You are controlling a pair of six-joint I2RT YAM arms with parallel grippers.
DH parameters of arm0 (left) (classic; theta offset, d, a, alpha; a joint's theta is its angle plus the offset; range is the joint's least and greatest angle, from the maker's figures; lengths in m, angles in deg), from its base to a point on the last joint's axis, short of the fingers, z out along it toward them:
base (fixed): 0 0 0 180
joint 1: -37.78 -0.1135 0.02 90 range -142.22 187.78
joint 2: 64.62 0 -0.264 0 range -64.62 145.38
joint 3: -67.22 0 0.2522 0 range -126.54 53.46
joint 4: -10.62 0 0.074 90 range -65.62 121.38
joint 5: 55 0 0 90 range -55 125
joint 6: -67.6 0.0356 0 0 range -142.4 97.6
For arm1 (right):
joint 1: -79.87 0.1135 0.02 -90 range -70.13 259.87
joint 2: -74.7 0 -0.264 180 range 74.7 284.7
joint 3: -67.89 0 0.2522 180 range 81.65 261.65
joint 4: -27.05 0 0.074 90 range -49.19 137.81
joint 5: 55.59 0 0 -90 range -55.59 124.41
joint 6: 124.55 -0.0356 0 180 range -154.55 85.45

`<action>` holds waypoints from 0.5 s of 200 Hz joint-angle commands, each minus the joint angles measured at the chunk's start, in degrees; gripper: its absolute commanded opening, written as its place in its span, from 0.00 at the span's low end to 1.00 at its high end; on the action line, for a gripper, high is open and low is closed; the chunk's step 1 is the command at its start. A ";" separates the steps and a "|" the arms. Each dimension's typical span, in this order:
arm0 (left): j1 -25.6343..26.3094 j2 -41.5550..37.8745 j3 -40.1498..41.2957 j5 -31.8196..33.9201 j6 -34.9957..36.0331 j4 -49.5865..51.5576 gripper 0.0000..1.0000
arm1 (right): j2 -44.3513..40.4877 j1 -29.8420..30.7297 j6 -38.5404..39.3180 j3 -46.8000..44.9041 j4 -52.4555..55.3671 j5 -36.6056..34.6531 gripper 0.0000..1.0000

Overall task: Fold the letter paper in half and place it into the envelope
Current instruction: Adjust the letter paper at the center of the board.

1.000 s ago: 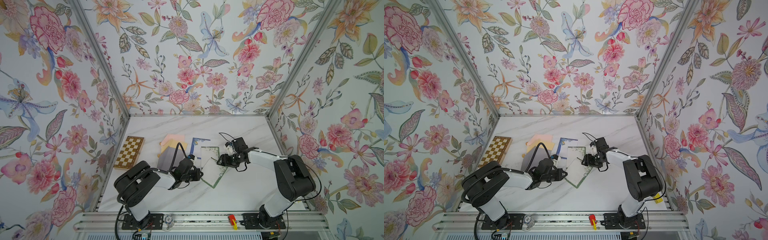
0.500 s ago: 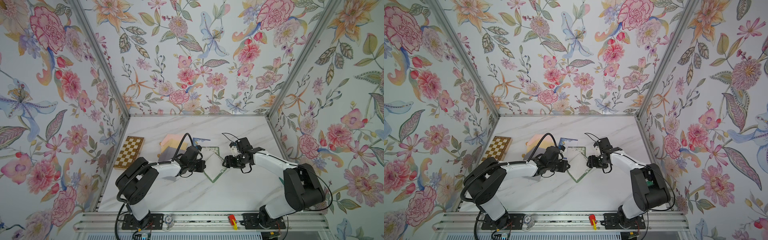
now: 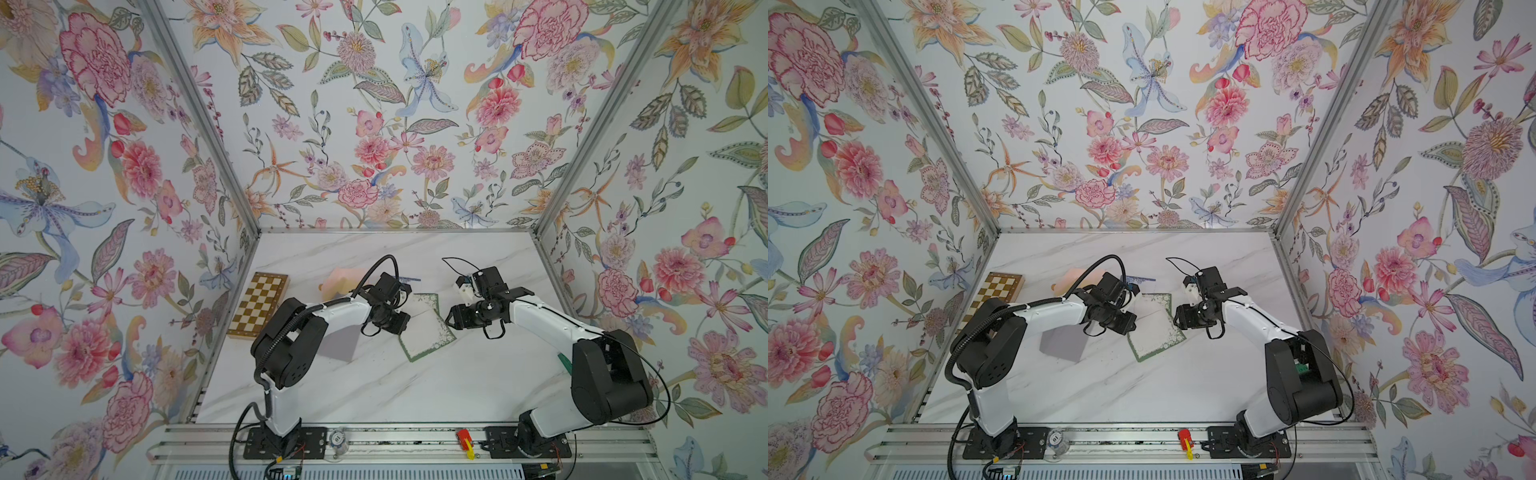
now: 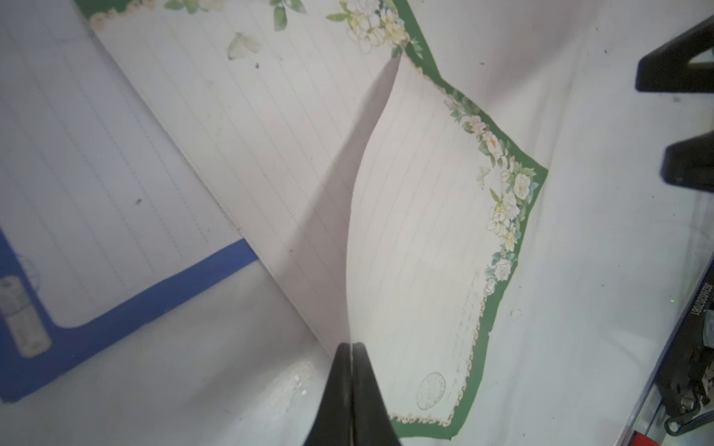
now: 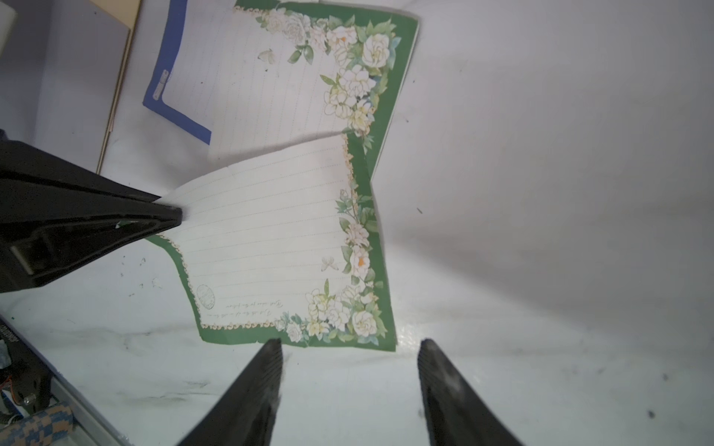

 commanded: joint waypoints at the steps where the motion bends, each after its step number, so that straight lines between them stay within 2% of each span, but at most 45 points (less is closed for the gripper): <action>1: -1.24 1.18 -4.17 -0.20 6.80 7.11 0.00 | 0.59 0.45 2.35 1.67 0.56 1.91 0.56; 62: -2.42 3.74 -11.25 0.94 9.96 10.95 0.00 | 2.66 1.59 0.50 -0.84 -5.50 6.18 0.44; 100: -2.49 4.82 -12.24 0.71 10.23 11.30 0.00 | 3.41 1.85 -1.11 -3.20 -9.17 6.35 0.39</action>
